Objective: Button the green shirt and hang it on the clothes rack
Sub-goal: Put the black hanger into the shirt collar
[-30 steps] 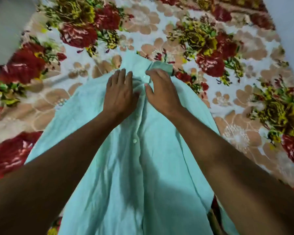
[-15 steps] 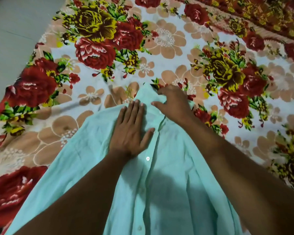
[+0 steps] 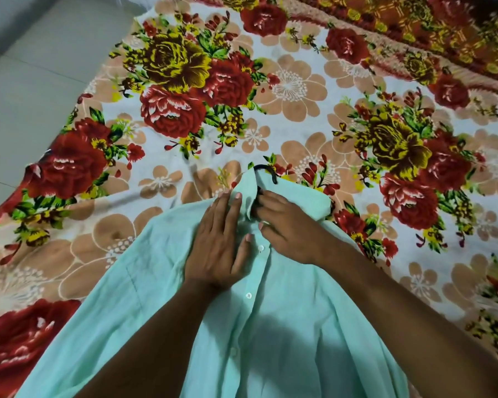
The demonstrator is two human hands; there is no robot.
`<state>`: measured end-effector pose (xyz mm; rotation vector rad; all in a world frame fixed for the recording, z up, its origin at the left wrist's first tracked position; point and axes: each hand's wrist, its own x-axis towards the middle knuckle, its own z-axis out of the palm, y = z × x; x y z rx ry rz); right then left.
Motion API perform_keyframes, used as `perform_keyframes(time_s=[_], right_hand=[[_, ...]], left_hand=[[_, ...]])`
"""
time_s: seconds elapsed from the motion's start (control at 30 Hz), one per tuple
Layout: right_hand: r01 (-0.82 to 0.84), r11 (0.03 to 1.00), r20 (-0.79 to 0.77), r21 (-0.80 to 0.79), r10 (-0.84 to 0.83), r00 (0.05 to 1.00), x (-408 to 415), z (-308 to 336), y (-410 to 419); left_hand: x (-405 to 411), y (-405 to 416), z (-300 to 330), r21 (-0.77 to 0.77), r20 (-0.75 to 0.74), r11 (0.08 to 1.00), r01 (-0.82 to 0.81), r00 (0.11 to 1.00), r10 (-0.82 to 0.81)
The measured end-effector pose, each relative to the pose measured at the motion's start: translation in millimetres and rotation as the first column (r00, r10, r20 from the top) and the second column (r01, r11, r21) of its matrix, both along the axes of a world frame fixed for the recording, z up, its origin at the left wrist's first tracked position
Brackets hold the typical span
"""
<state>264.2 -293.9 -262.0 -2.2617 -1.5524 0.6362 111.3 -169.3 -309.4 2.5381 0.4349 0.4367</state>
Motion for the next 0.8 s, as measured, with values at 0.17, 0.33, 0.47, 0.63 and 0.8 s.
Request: perform_keyframes(time_s=[0.17,0.33,0.47,0.63,0.8], right_hand=[[0.041,0.997,0.175,-0.071,-0.027,0.984,-19,2,-5],[0.028,0.985,0.143,-0.169,-0.004,0.990,-26,9,-6],[0.468,0.850,-0.260,0.242,-0.408,0.875,-19,16,-13],[0.735,0.626,-0.077,0.259,-0.746,0.662,24,25,-2],[0.441,0.834,-0.183,-0.333,-0.516,0.837,46,46,13]], left_hand=[[4,3,8,-0.118,0.024,0.990,-0.078,0.996,0.081],[41,5,35,-0.219,-0.143,0.931,-0.292,0.954,0.265],[73,19,59,-0.126,-0.294,0.951,-0.283,0.926,0.237],[77,26,84,-0.334,-0.210,0.887,-0.320,0.942,0.261],[61,24,91,-0.622,-0.106,0.747,-0.234,0.971,0.215]])
